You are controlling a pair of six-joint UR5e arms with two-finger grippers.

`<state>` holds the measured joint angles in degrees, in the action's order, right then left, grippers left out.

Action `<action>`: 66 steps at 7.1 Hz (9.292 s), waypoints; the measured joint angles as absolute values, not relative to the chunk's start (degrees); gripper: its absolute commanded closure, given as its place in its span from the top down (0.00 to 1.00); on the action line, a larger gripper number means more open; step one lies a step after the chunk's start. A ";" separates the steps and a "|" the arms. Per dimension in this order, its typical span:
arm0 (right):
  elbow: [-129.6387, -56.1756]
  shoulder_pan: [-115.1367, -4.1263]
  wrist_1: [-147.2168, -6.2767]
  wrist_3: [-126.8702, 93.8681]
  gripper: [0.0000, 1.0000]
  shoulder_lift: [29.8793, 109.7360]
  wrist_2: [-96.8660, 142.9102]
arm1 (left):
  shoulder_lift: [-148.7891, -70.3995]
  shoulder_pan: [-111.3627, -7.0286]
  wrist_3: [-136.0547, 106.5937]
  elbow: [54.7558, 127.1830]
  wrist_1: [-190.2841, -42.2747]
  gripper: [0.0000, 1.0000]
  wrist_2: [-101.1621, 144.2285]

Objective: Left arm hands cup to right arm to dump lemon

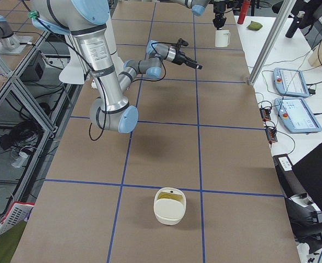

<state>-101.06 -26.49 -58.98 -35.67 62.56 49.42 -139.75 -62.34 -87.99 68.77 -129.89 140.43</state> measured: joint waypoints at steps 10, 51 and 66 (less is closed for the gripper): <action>-100.78 -67.91 -90.68 -24.54 1.00 65.71 120.08 | -117.64 -72.90 -28.57 79.15 -103.83 0.00 124.68; -103.01 -91.14 -92.90 1.97 1.00 97.03 136.67 | -92.64 -89.39 3.83 93.65 -88.34 1.00 131.16; -97.27 -91.11 -92.90 1.93 1.00 90.12 136.76 | -88.47 -89.47 3.85 97.88 -88.68 1.00 131.79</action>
